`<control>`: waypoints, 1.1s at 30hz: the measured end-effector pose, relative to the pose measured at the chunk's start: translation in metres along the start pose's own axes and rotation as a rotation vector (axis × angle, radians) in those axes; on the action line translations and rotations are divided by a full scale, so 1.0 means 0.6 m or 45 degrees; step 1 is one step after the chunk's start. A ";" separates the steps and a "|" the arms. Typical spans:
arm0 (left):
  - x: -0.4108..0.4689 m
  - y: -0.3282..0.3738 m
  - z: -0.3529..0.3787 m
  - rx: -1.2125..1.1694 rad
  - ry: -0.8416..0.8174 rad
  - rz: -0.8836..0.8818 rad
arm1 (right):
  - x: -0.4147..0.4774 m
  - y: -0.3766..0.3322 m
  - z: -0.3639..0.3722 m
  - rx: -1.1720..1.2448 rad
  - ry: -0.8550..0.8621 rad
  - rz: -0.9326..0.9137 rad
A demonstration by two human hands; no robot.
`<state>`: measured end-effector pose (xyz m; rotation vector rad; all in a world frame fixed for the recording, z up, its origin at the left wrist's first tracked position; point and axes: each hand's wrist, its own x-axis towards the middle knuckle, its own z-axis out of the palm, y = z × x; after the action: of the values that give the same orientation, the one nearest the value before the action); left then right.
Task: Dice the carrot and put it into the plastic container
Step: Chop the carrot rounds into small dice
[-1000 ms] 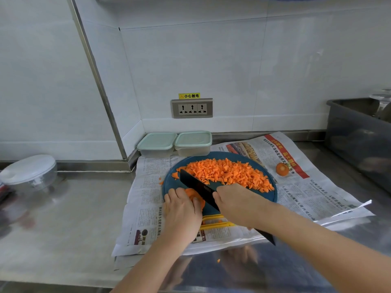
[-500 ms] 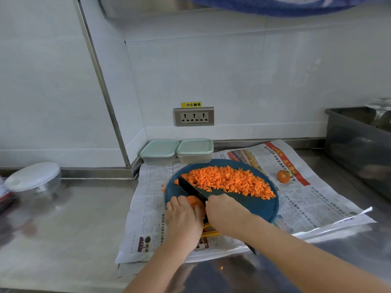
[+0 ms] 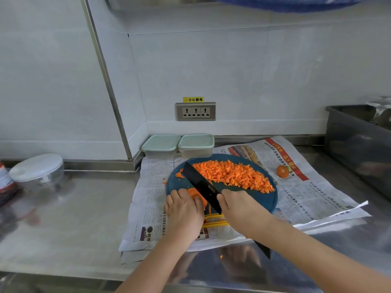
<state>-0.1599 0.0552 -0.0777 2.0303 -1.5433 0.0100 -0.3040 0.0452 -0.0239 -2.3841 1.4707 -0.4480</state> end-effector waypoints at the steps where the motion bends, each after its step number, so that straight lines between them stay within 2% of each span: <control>1: -0.001 0.001 0.000 -0.005 -0.004 0.000 | -0.001 0.000 0.002 -0.023 -0.020 0.000; 17: 0.005 -0.003 0.007 0.023 -0.012 0.058 | 0.022 -0.020 0.008 -0.202 -0.115 -0.074; 22: 0.002 -0.002 0.011 -0.007 0.054 0.085 | 0.030 -0.027 0.012 -0.227 -0.154 -0.068; 27: 0.000 -0.007 0.016 -0.003 0.066 0.100 | 0.048 -0.033 0.022 -0.474 -0.183 -0.175; 33: 0.001 -0.006 0.006 0.003 -0.013 0.058 | 0.071 -0.040 0.017 -0.401 -0.234 -0.124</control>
<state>-0.1579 0.0537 -0.0823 1.9996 -1.5966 0.0190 -0.2623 0.0179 -0.0188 -2.6625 1.4351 -0.0142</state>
